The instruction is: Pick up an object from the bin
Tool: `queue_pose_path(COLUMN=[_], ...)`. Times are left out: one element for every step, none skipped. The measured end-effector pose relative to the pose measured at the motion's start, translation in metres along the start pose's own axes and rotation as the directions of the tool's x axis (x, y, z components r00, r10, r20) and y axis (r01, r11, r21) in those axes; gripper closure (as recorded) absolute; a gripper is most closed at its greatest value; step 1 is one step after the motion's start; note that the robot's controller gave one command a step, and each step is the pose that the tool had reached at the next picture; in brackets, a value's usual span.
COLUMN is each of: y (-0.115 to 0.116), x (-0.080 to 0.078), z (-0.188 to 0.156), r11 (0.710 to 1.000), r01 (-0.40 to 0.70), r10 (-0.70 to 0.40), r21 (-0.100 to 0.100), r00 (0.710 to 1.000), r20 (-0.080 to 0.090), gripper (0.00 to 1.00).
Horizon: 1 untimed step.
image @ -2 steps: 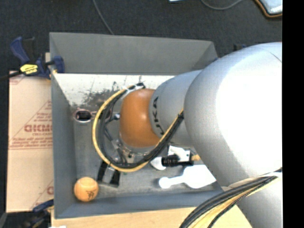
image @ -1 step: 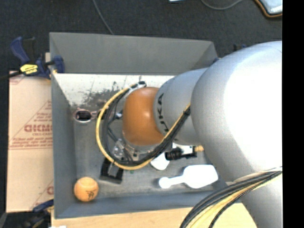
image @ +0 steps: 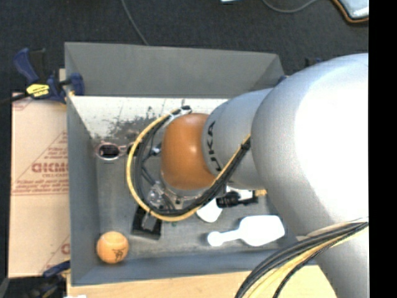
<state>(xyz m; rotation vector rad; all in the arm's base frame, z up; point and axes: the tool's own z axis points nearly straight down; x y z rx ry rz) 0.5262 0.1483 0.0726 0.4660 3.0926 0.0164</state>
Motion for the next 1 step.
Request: queue_pose_path(y=[-0.0022], x=[0.0019], z=[-0.0354], r11=[1.0], r01=[-0.001], r10=[0.001], r21=[0.006], r00=[1.0], r20=[-0.01], gripper=[1.0])
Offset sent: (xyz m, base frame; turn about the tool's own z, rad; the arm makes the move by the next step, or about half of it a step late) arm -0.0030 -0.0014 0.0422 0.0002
